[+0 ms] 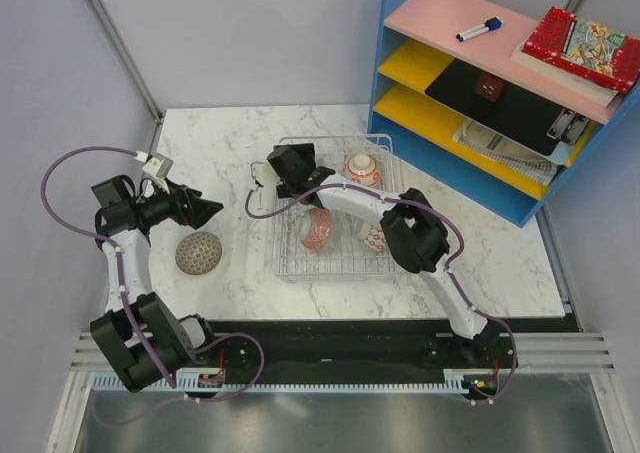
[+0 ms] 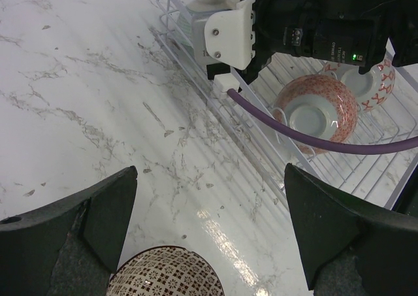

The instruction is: Load the bowls into the dish rack

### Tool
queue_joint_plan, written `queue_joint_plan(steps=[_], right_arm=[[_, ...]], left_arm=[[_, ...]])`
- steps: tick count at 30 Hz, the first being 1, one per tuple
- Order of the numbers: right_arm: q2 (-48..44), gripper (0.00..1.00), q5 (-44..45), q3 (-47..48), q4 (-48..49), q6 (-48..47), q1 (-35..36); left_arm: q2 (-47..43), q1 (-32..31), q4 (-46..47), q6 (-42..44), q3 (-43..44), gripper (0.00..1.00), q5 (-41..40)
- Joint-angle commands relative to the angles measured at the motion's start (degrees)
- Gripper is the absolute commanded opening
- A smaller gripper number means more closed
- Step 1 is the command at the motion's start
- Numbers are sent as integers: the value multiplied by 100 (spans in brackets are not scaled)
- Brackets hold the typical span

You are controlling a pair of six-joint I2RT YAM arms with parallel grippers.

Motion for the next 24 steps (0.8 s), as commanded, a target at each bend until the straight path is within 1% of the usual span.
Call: queue_joint_plan(steps=[1, 12, 17, 24], right_arm=[[-395, 97, -132, 194, -242, 147, 69], [-764, 97, -571, 168, -918, 498, 69], [-835, 97, -984, 326, -1332, 761, 69], [-589, 97, -905, 510, -1350, 780, 34]], left_arm=[[-126, 69, 185, -71, -20, 100, 184], [-179, 96, 194, -106, -11, 100, 202], [-196, 113, 185, -106, -11, 100, 193], [-223, 131, 194, -115, -20, 100, 211]])
